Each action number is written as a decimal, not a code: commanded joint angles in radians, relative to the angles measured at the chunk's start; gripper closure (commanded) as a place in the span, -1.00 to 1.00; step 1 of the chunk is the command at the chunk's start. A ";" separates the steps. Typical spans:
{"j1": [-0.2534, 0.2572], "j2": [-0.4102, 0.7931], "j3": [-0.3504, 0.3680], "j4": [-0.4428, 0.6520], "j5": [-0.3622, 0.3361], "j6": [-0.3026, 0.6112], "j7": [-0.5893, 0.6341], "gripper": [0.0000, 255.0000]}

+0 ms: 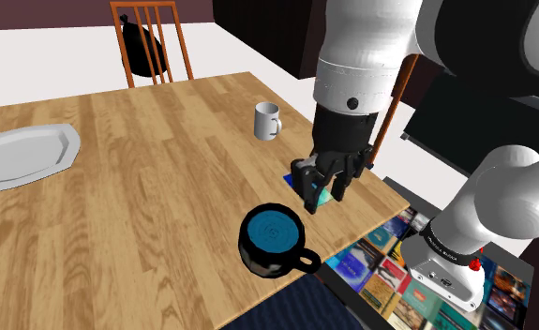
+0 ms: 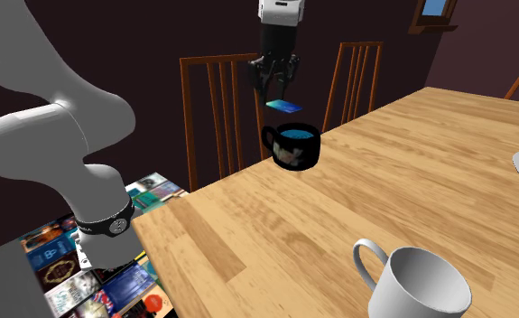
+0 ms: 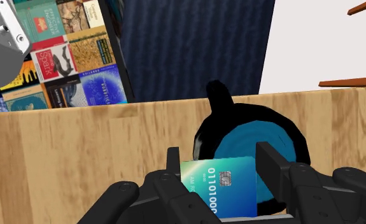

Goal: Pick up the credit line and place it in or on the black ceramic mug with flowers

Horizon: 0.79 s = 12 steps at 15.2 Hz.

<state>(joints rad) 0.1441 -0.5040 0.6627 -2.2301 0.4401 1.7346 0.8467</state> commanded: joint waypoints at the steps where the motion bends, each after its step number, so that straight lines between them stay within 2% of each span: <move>1: -0.010 0.063 0.058 0.066 -0.010 0.014 0.062 1.00; 3: -0.025 0.139 0.126 0.136 -0.035 0.032 0.133 1.00; 12: -0.024 0.162 0.160 0.035 -0.027 0.155 0.122 1.00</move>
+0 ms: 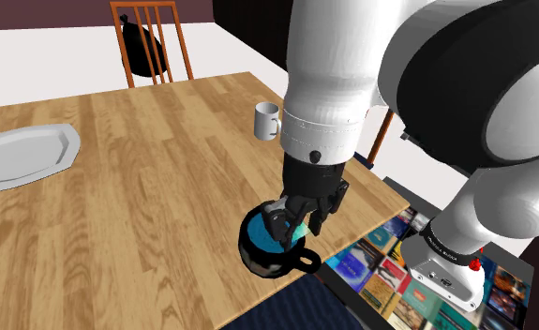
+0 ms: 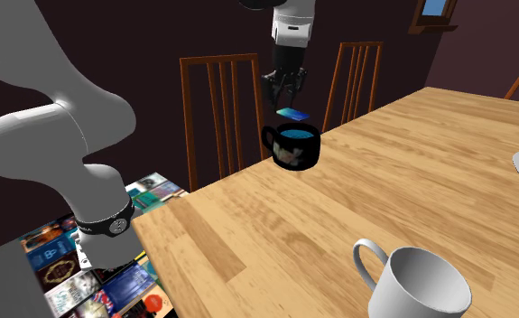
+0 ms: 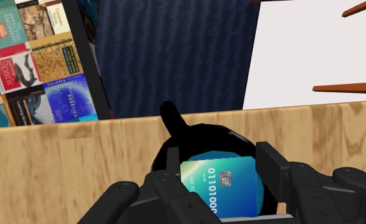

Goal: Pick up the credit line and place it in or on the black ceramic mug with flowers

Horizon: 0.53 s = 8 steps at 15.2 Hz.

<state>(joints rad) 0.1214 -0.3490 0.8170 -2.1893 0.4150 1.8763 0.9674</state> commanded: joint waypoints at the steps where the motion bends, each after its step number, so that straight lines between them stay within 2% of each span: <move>1: -0.002 0.011 0.010 -0.016 -0.002 0.027 0.000 1.00; 8: -0.006 0.041 0.037 -0.070 -0.004 0.109 -0.001 1.00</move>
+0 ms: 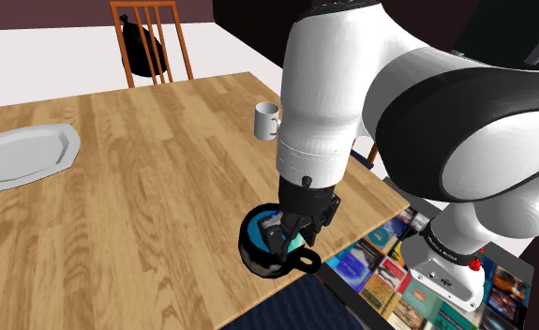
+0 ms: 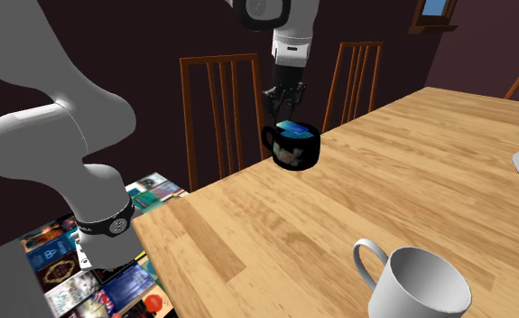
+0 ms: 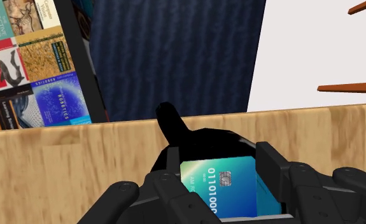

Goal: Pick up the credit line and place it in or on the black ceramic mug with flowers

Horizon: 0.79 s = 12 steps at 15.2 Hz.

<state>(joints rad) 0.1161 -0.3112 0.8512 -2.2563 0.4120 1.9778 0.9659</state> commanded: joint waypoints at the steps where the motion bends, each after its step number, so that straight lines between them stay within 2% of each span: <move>1: -0.001 0.003 0.003 -0.003 -0.001 0.007 0.001 1.00; 6: -0.001 0.003 0.003 -0.003 -0.001 0.007 0.001 1.00; 7: -0.001 0.003 0.003 -0.003 -0.001 0.007 0.001 -1.00; 12: -0.001 0.003 0.003 -0.003 -0.001 0.007 0.001 -1.00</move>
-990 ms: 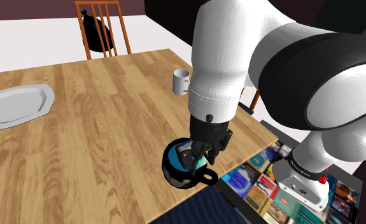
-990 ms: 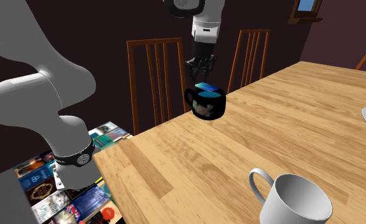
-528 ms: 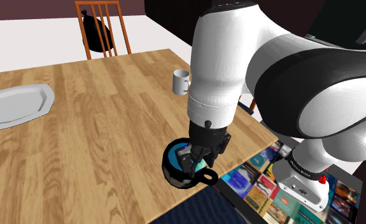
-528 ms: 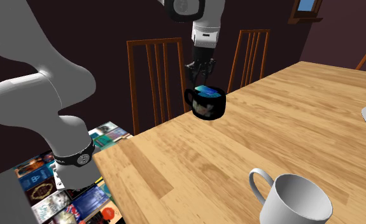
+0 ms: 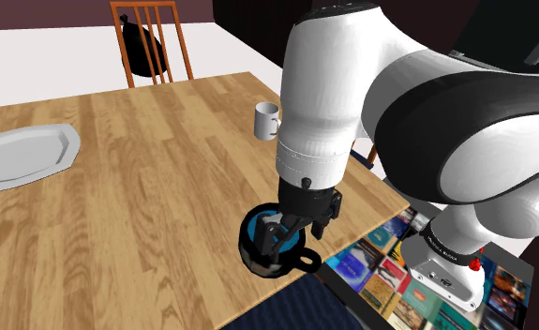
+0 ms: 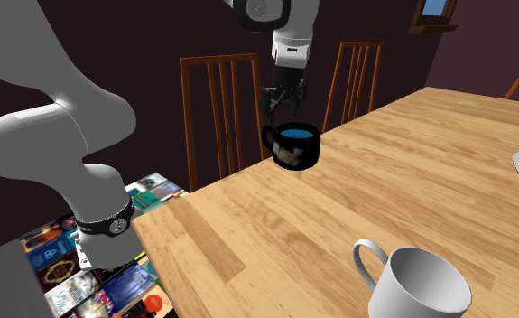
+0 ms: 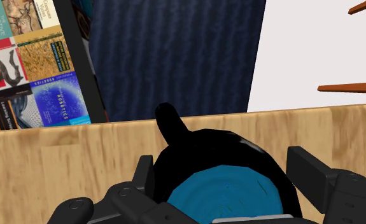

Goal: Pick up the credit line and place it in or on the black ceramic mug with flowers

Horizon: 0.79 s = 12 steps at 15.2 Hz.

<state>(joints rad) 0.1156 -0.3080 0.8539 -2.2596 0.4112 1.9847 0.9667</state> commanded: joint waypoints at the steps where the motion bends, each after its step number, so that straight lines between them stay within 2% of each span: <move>1: 0.000 -0.012 -0.014 0.024 0.000 -0.036 -0.003 -1.00; 4: -0.003 -0.036 -0.048 0.097 -0.007 -0.133 -0.005 -1.00; 12: -0.003 -0.036 -0.048 0.097 -0.007 -0.133 -0.005 -1.00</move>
